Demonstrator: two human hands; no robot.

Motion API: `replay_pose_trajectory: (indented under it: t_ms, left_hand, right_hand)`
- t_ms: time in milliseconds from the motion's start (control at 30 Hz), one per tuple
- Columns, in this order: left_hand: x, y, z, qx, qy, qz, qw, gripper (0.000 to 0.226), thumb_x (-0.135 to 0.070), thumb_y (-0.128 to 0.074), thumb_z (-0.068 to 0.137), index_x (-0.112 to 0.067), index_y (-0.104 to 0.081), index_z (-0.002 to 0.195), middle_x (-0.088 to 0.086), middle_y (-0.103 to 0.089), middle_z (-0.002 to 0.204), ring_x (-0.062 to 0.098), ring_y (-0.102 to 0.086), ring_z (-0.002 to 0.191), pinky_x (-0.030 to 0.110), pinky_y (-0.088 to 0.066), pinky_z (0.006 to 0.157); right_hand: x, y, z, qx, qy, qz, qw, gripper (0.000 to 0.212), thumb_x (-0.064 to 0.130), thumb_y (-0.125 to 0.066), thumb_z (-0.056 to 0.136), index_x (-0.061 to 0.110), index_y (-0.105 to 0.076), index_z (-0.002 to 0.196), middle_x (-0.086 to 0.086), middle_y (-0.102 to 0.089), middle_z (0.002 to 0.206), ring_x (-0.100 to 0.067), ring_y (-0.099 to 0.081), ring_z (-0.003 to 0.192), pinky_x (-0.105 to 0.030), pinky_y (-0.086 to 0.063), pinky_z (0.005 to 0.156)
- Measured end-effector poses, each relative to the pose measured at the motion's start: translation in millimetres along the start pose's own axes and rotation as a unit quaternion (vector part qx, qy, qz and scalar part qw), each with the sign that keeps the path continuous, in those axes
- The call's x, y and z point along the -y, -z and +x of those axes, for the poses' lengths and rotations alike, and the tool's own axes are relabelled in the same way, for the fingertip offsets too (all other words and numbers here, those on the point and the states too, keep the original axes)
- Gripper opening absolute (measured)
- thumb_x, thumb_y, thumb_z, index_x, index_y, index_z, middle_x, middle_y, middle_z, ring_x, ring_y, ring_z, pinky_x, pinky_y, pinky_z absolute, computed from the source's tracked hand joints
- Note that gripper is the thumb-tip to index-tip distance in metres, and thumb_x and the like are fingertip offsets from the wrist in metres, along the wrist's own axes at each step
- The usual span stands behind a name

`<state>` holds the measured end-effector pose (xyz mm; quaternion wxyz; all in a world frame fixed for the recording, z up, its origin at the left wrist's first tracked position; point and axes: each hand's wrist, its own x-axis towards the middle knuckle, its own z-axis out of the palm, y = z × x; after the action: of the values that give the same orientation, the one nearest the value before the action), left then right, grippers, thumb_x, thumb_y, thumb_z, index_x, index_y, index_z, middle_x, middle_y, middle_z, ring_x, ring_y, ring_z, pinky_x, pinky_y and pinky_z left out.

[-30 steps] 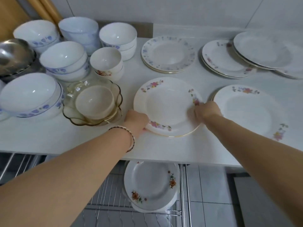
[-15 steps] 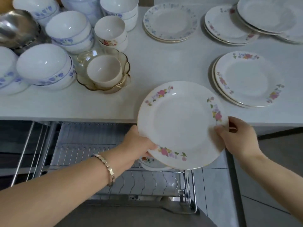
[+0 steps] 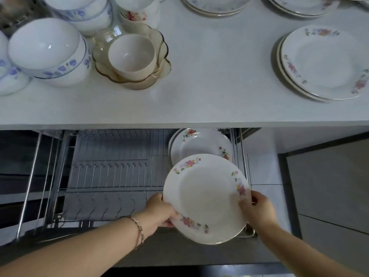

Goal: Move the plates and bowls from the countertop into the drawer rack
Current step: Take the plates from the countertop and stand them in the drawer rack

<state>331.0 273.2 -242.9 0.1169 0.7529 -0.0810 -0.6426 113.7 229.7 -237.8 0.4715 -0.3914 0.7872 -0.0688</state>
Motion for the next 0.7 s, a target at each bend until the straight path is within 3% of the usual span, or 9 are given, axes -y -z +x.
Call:
replay_pose_trajectory:
  t_ms: [100, 167, 267, 467, 567, 700]
  left_hand:
    - [-13, 3, 47, -0.047, -0.008, 0.033, 0.998, 0.032, 0.012, -0.058, 0.080, -0.007, -0.054, 0.106, 0.011, -0.063, 0.108, 0.024, -0.060, 0.091, 0.029, -0.057, 0.061]
    - [-22, 4, 77, -0.067, -0.024, 0.070, 0.995, 0.033, 0.008, -0.057, 0.082, -0.004, -0.056, 0.113, 0.012, -0.065, 0.111, 0.024, -0.063, 0.092, 0.026, -0.056, 0.058]
    - [-35, 4, 119, -0.109, -0.041, 0.103, 0.988, 0.031, 0.004, -0.057, 0.083, -0.003, -0.059, 0.112, 0.012, -0.067, 0.111, 0.026, -0.065, 0.095, 0.030, -0.059, 0.069]
    - [-59, -4, 167, -0.179, -0.076, 0.146, 0.970, 0.030, 0.005, -0.057, 0.083, -0.003, -0.062, 0.111, 0.012, -0.066, 0.115, 0.028, -0.063, 0.106, 0.027, -0.052, 0.081]
    - [-66, -6, 183, -0.206, -0.100, 0.183, 0.956, 0.028, 0.003, -0.060, 0.084, -0.003, -0.059, 0.111, 0.013, -0.063, 0.117, 0.027, -0.063, 0.107, 0.031, -0.056, 0.088]
    - [-72, -15, 194, -0.244, -0.112, 0.203, 0.942, 0.031, -0.003, -0.052, 0.089, -0.008, -0.056, 0.119, 0.014, -0.058, 0.120, 0.030, -0.062, 0.105, 0.040, -0.057, 0.087]
  right_hand:
    - [-1, -35, 38, -0.019, -0.048, 0.021, 0.998, 0.027, 0.015, -0.052, 0.092, -0.004, -0.062, 0.107, -0.010, -0.058, 0.082, -0.025, -0.052, 0.069, -0.026, -0.040, 0.058]
    - [-1, -54, 60, -0.030, -0.066, 0.028, 0.997, 0.026, 0.012, -0.053, 0.090, -0.002, -0.064, 0.109, -0.009, -0.058, 0.077, -0.022, -0.052, 0.063, -0.023, -0.040, 0.055]
    - [1, -72, 91, -0.035, -0.086, 0.055, 0.994, 0.025, 0.014, -0.054, 0.089, 0.000, -0.066, 0.105, -0.008, -0.061, 0.069, -0.022, -0.054, 0.059, -0.017, -0.040, 0.043]
    - [2, -103, 139, -0.082, -0.141, 0.105, 0.981, 0.036, 0.017, -0.061, 0.086, 0.012, -0.062, 0.121, -0.017, -0.067, 0.115, -0.031, -0.065, 0.090, -0.023, -0.042, 0.065]
    - [4, -111, 148, -0.103, -0.152, 0.125, 0.975, 0.042, 0.012, -0.060, 0.087, 0.013, -0.055, 0.129, -0.016, -0.064, 0.119, -0.032, -0.064, 0.102, -0.024, -0.039, 0.070]
    - [8, -116, 152, -0.128, -0.167, 0.113, 0.971, 0.035, 0.011, -0.053, 0.089, 0.011, -0.060, 0.124, -0.019, -0.067, 0.114, -0.035, -0.065, 0.101, -0.024, -0.039, 0.070]
